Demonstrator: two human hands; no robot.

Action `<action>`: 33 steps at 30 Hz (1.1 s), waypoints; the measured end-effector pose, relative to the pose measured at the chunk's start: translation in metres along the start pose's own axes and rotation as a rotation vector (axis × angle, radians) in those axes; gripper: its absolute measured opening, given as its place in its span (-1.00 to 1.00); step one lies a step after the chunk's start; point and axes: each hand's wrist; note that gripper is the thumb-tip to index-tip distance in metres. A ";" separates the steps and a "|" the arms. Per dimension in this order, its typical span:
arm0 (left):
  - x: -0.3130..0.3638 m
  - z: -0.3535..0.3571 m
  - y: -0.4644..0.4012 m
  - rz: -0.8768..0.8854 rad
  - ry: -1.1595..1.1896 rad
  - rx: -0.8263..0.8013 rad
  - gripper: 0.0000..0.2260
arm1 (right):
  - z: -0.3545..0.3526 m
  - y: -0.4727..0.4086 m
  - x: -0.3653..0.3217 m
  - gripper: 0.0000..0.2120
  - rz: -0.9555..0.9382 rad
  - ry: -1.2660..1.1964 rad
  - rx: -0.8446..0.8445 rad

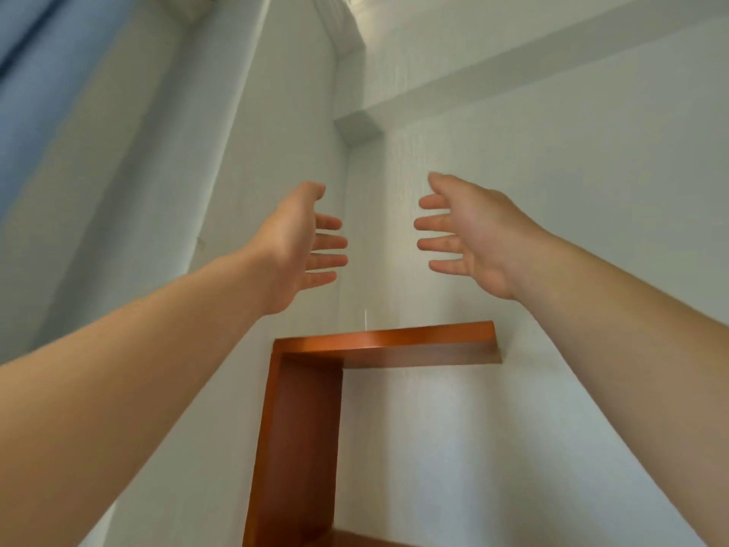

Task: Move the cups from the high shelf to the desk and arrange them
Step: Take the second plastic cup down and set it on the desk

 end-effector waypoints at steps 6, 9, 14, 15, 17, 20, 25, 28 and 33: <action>-0.012 0.003 -0.049 -0.073 -0.122 -0.057 -0.51 | 0.018 -0.043 -0.004 -0.43 0.148 0.175 -0.049; -0.031 0.006 -0.067 -0.141 -0.190 -0.116 -0.47 | 0.025 -0.061 -0.003 -0.41 0.226 0.222 -0.051; -0.066 0.008 -0.090 -0.241 -0.293 -0.204 -0.40 | 0.037 -0.089 0.012 -0.40 0.354 0.288 -0.045; -0.071 0.007 -0.094 -0.255 -0.307 -0.217 -0.38 | 0.039 -0.094 0.015 -0.39 0.378 0.299 -0.044; -0.080 0.005 -0.103 -0.280 -0.328 -0.234 -0.36 | 0.043 -0.104 0.021 -0.38 0.422 0.323 -0.043; -0.090 0.003 -0.115 -0.321 -0.357 -0.249 -0.33 | 0.049 -0.118 0.026 -0.35 0.483 0.353 -0.039; -0.103 0.005 -0.129 -0.414 -0.347 -0.281 -0.28 | 0.060 -0.137 0.029 -0.33 0.562 0.387 -0.040; -0.112 0.011 -0.135 -0.452 -0.334 -0.297 -0.26 | 0.066 -0.146 0.031 -0.32 0.595 0.417 -0.039; -0.125 0.023 -0.138 -0.508 -0.342 -0.335 -0.22 | 0.068 -0.158 0.041 -0.33 0.636 0.444 -0.008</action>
Point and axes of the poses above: each hand's wrist, its own y-axis away from the middle knuckle, its own z-axis out of the palm, x = y × z, and after that the axes turned 14 degrees about z, right-handed
